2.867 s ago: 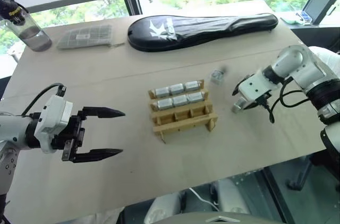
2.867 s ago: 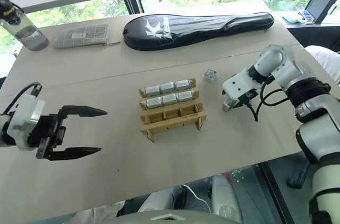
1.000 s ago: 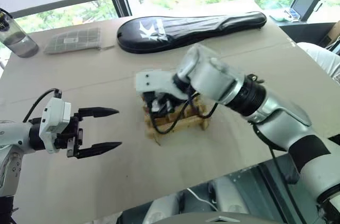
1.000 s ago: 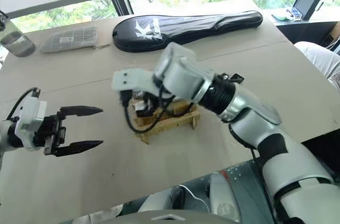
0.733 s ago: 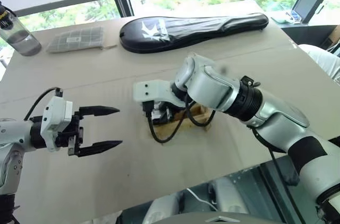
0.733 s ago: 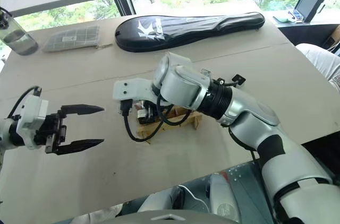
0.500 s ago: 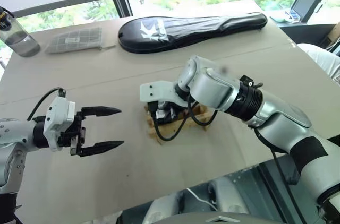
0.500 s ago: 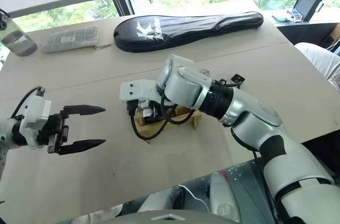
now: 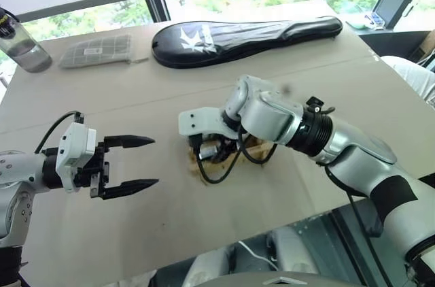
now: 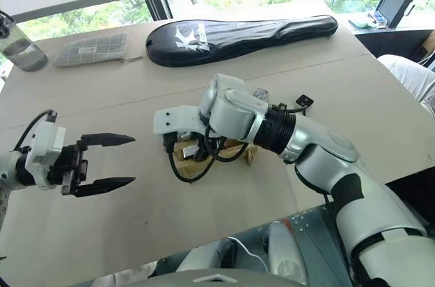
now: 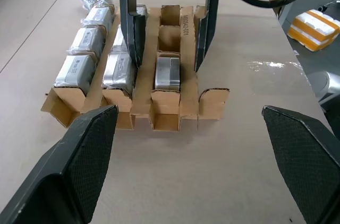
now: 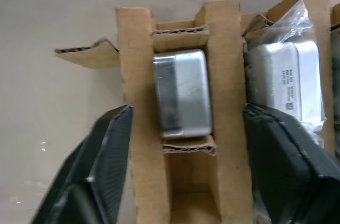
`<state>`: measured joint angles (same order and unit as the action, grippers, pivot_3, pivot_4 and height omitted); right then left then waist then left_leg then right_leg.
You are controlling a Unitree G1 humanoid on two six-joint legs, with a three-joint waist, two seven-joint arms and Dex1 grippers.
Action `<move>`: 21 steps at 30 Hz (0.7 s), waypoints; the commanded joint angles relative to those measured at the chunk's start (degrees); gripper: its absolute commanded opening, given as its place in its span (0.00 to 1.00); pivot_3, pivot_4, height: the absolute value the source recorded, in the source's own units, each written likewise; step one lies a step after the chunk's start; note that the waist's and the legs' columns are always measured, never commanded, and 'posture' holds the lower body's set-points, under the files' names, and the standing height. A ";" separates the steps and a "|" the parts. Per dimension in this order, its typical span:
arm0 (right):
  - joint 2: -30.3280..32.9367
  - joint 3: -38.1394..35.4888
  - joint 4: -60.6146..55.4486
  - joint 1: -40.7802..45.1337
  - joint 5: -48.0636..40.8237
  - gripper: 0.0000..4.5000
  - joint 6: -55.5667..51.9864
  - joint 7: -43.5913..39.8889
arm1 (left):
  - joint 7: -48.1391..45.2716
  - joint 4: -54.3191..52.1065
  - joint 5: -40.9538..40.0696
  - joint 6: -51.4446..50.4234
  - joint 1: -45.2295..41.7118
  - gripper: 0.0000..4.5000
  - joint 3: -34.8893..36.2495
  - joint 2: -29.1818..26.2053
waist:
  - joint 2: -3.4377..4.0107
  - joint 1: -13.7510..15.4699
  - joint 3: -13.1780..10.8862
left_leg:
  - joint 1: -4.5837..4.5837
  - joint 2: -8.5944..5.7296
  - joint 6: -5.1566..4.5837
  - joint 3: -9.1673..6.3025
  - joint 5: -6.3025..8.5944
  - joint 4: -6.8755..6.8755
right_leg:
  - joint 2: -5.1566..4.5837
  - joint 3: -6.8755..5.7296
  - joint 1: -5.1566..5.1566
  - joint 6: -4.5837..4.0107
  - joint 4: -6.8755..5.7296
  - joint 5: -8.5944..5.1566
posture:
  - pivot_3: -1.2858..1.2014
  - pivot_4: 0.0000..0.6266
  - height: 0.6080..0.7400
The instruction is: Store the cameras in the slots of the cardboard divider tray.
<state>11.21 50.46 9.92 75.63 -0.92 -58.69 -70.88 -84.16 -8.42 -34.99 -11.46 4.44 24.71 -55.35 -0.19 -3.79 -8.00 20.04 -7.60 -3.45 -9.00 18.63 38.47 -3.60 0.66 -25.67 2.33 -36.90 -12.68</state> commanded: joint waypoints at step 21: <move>38.49 -41.92 0.74 -29.55 -5.56 0.68 15.32 13.15 | 0.58 1.46 -0.22 0.94 -5.87 1.00 -4.79 2.56 | -0.03 2.25 0.01 | 0.06 0.08 -0.02 0.32 0.00 -0.02 | -0.02 0.19 -0.03 -0.02 0.03 0.03 | 0.52 0.24 1.00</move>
<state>49.51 11.32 7.91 46.14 -7.51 -46.56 -60.19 -83.58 -6.09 -34.95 -11.07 -1.85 19.12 -52.54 -0.22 -1.54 -8.00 20.11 -7.52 -3.48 -8.68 18.64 38.45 -3.63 0.85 -25.69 2.31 -36.86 -12.65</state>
